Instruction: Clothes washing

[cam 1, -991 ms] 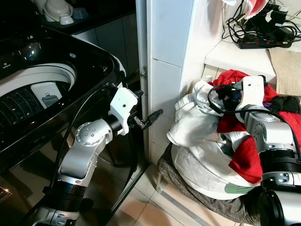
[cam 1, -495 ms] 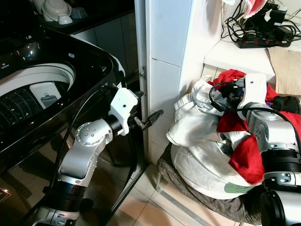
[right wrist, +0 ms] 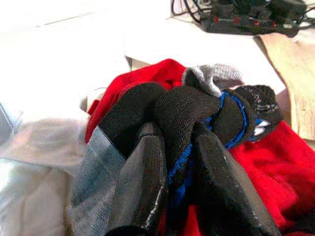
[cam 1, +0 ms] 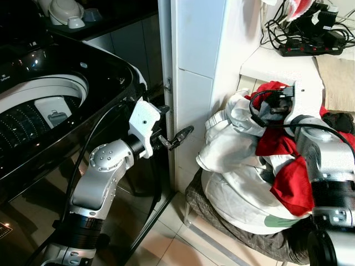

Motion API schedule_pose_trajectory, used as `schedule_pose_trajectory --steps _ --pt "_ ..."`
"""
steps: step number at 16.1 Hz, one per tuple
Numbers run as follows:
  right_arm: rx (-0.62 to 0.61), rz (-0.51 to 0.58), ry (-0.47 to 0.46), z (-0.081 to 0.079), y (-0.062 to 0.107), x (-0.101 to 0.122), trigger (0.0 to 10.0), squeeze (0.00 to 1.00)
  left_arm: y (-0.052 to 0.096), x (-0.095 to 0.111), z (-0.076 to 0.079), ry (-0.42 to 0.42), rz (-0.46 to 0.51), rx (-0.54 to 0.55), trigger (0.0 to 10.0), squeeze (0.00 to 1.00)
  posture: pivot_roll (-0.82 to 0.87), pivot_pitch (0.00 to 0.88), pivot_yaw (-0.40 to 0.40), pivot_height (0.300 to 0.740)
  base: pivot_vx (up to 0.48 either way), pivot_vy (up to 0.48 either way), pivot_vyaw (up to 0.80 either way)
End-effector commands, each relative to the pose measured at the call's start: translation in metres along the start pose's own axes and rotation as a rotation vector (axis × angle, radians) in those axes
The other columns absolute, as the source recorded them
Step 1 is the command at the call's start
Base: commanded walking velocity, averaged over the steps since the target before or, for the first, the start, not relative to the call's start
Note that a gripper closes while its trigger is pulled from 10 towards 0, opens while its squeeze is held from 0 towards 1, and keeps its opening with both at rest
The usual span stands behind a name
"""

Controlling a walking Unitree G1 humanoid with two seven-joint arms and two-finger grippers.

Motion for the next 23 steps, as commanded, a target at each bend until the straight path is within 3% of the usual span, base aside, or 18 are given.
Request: schedule_pose_trajectory --steps 1,6,7,8,9,11,13,16,17,18,20,21,22,23 --pt "-0.003 0.02 0.0 -0.001 0.003 0.004 0.0 0.0 0.001 0.007 -0.001 -0.006 0.021 0.002 10.0 0.0 -0.05 0.0 0.022 0.74 0.0 0.0 0.0" --pt "-0.003 0.045 0.007 -0.002 0.008 0.006 0.0 0.0 -0.002 0.011 -0.002 -0.021 0.05 0.02 10.0 0.0 -0.06 0.0 0.025 0.74 0.0 0.0 0.0" --pt "-0.048 0.104 0.017 0.006 0.011 0.017 0.0 0.0 -0.003 0.017 -0.006 -0.026 0.085 0.055 10.0 0.0 -0.06 0.0 0.019 0.74 0.0 0.0 0.0" --pt "-0.061 0.244 0.005 0.012 0.018 0.043 0.0 0.0 -0.004 0.033 -0.017 -0.062 0.165 0.141 10.0 0.0 -0.06 0.0 0.018 0.74 0.0 0.0 0.0" --pt "-0.013 0.328 -0.005 0.008 0.024 0.06 0.0 0.0 -0.003 0.045 -0.028 -0.128 0.207 0.224 10.0 0.0 -0.06 0.0 0.017 0.74 0.0 0.0 0.0" --pt "0.158 0.41 0.08 -0.01 0.038 0.081 0.0 0.0 -0.002 0.069 -0.034 -0.156 0.292 0.259 10.0 0.0 -0.06 0.0 0.011 0.74 0.0 0.0 0.0" --pt "0.217 0.436 0.083 -0.012 0.044 0.091 0.0 0.0 -0.002 0.08 -0.03 -0.166 0.343 0.25 10.0 0.0 -0.06 0.0 0.007 0.74 0.0 0.0 0.0" --pt "0.199 0.359 0.156 -0.007 0.038 0.078 0.0 0.0 -0.008 0.074 -0.023 -0.168 0.322 0.225 10.0 0.0 -0.06 0.0 0.006 0.74 0.0 0.0 0.0" --pt "0.078 0.196 0.199 0.014 0.027 0.043 0.0 0.0 -0.01 0.065 -0.015 -0.167 0.298 0.199 10.0 0.0 -0.06 0.0 0.003 0.74 0.0 0.0 0.0" --pt "0.055 0.17 0.209 0.018 0.025 0.037 0.0 0.0 -0.011 0.063 -0.014 -0.169 0.293 0.195 10.0 0.0 -0.06 0.0 0.003 0.74 0.0 0.0 0.0" --pt "-0.054 0.003 0.278 0.037 0.021 -0.004 0.0 0.0 -0.014 0.056 -0.008 -0.17 0.264 0.163 10.0 0.0 -0.06 0.0 0.006 0.74 0.0 0.0 0.0" --pt "-0.059 -0.032 0.27 0.037 0.021 -0.013 0.5 0.0 -0.015 0.054 -0.007 -0.164 0.253 0.151 10.0 0.0 -0.06 0.0 0.011 0.74 0.0 0.0 0.0" --pt "-0.062 -0.084 0.278 0.037 0.021 -0.026 9.6 0.0 -0.015 0.051 -0.005 -0.166 0.241 0.141 10.0 0.0 -0.06 0.0 0.013 0.74 0.0 0.0 0.0" --pt "-0.075 -0.134 0.278 0.039 0.022 -0.039 10.0 0.0 -0.016 0.049 -0.004 -0.165 0.231 0.131 10.0 0.0 -0.06 0.0 0.013 0.74 0.0 0.0 0.0"
Point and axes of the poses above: a point about 5 cm out from each wrist's last joint towards the gripper, its own y axis pointing back from the gripper into the wrist, its own x axis along the axis of the wrist's last joint, z = x × y, the point moved 4 cm from there along -y, pointing out of the wrist towards the gripper, and after that the axes turned 14 degrees about y, right-handed, at the moved point
